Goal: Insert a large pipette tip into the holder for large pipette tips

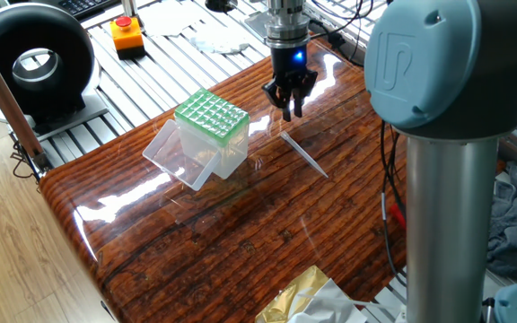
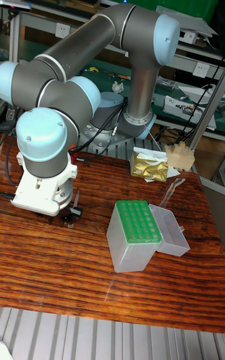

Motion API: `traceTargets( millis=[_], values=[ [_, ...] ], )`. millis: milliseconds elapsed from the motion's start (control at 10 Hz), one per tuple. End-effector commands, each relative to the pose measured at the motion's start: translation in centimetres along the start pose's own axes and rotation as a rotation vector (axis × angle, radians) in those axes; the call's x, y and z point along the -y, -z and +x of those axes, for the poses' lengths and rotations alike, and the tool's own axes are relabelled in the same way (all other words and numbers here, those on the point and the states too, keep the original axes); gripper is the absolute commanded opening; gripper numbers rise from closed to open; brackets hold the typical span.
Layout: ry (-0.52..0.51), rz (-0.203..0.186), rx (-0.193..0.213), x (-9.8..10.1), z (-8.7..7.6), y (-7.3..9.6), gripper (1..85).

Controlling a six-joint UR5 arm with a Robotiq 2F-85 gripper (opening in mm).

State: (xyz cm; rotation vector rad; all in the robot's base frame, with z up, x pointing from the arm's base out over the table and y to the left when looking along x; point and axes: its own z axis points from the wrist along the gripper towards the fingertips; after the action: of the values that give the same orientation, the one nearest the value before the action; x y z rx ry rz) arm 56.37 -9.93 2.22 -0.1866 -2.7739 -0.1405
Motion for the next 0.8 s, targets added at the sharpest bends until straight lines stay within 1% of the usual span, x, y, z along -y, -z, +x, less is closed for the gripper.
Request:
traceTargets(
  millis=[0,300,500,700],
  values=[
    [0.001,0.001,-0.005,-0.1,0.5,0.5,32.3],
    [-0.015,0.007,0.005,-1.2,0.8,0.7,32.3],
    [-0.035,0.006,0.011,-2.4,0.9,0.5,33.0],
    [-0.045,0.003,0.017,-2.9,0.8,0.1,33.3]
  ],
)
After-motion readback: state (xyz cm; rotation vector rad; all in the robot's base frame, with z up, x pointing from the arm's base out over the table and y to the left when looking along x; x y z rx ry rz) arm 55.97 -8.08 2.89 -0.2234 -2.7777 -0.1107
